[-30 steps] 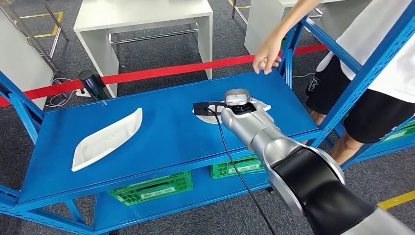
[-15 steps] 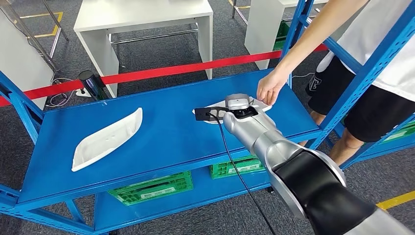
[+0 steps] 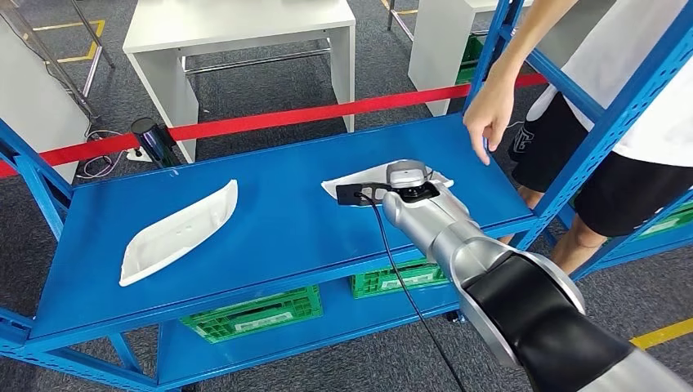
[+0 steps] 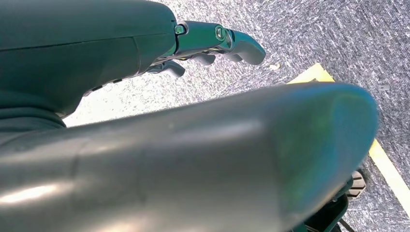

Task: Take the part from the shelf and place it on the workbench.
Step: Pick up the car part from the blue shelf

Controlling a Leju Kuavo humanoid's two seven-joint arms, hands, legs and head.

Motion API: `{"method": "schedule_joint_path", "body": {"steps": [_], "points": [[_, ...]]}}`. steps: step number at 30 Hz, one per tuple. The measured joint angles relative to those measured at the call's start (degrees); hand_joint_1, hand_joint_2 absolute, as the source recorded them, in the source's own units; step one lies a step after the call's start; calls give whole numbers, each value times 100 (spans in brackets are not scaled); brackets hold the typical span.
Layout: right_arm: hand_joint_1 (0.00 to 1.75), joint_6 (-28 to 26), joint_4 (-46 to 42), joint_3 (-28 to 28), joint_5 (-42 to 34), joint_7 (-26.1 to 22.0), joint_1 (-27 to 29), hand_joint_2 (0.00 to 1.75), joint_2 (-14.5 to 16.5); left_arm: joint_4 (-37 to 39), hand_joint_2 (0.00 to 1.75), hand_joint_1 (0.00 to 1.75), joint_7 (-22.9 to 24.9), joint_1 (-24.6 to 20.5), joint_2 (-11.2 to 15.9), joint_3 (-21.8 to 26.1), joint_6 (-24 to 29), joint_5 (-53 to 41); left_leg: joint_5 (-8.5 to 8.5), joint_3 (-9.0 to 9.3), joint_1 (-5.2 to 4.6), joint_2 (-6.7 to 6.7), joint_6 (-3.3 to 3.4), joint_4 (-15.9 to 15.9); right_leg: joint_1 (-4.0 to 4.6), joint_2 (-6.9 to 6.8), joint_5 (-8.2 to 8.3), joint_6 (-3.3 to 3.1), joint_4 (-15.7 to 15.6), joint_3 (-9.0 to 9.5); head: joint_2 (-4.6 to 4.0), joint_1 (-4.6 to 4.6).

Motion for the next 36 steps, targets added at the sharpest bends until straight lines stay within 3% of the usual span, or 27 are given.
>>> {"method": "schedule_joint_path", "body": {"steps": [28,30,34,36], "points": [[2,23,0,421,-151,-175,12,175,-163,0,0,0,52,-33,33,0,0,-8,0,0,0,0,0,0,0,0,0,0,0,1,0,0],[14,22,0,447,-177,-175,12,175,-163,0,0,0,55,-33,36,0,0,-8,0,0,0,0,0,0,0,0,0,0,0,1,0,0],[174,-47,-4,491,-220,-153,14,175,-161,0,0,0,61,-33,43,11,0,-5,0,-1,0,0,0,0,0,0,0,0,0,1,0,0],[175,-105,-10,494,-246,-131,15,175,-158,0,0,0,57,-32,44,20,0,-2,0,-1,0,0,0,0,0,0,0,0,0,1,0,0]]}}
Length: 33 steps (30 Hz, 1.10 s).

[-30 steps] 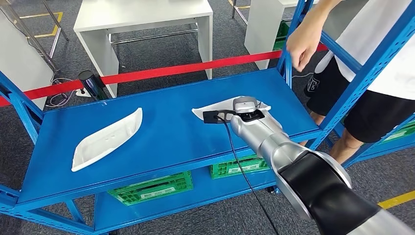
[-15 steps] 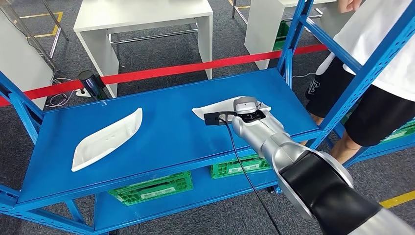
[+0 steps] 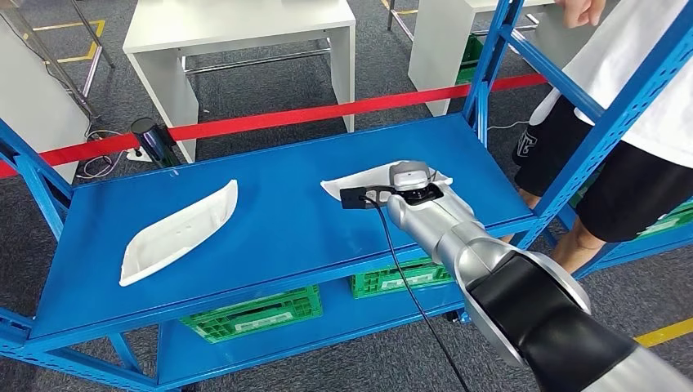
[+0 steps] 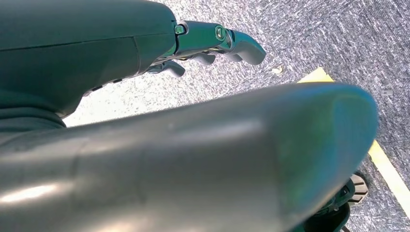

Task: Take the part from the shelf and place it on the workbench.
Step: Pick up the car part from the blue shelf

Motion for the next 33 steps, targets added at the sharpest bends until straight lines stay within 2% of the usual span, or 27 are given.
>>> {"method": "schedule_joint_path", "body": {"steps": [33], "points": [[175,-126,-78,34,-234,63,-40,175,-24,0,0,0,-68,-7,0,4,0,-80,0,2,0,-1,0,1,0,0,0,0,-1,4,0,0]]}}
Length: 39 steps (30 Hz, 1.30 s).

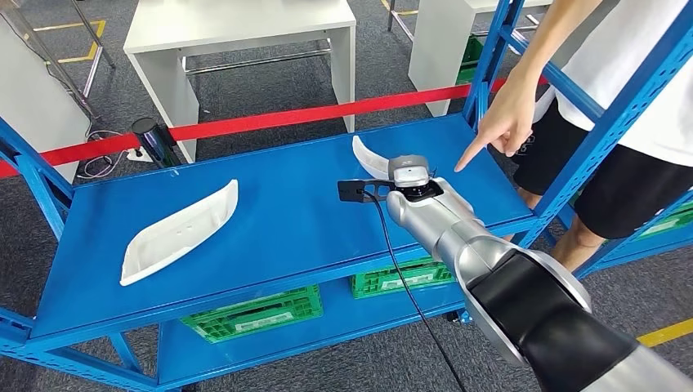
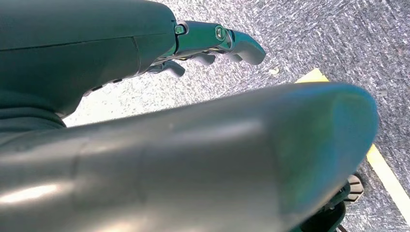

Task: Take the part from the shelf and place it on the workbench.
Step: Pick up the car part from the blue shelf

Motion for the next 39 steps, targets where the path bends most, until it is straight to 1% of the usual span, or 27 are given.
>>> {"method": "schedule_joint_path", "body": {"steps": [4,12,20,33,39], "points": [[175,1,-2,4,-11,1,0,175,-4,0,175,0,-39,-1,1,0,0,14,0,0,0,0,0,0,0,0,0,0,0,0,0,0],[175,-29,-17,23,-100,6,1,175,-40,0,175,0,-103,-16,2,0,0,-72,0,0,0,0,0,0,0,0,0,0,0,1,0,0],[175,-38,-29,99,-228,60,2,175,-49,0,175,0,117,-30,18,-2,0,-217,0,0,0,0,0,0,0,0,0,0,0,1,0,0],[175,-58,-30,152,-333,101,7,175,-51,0,175,0,65,-43,42,-2,0,-197,0,0,0,0,0,1,0,0,0,0,-1,1,0,0],[175,-49,-30,161,-378,14,7,175,-51,0,175,0,83,-40,50,-2,0,-186,0,0,0,0,0,1,0,0,0,0,-1,2,0,0]]}}
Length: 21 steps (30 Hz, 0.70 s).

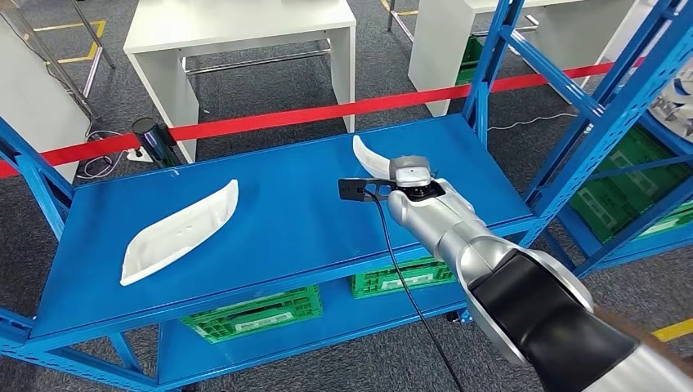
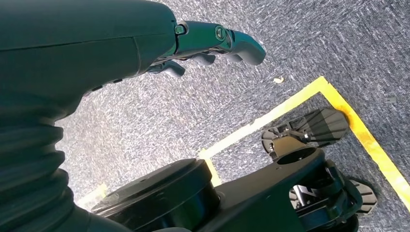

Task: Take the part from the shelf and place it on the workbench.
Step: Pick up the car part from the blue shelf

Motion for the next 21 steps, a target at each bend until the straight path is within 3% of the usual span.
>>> {"method": "schedule_joint_path", "body": {"steps": [14,21], "points": [[175,-149,-34,24,-419,-26,-75,175,26,0,175,0,-82,-4,36,1,0,20,0,1,0,1,0,0,1,0,0,0,0,0,0,0],[175,-721,-27,-249,-810,668,-394,175,7,0,175,0,-143,-23,37,1,0,-13,1,-1,-1,0,0,2,-2,1,2,2,1,-4,0,0]]}}
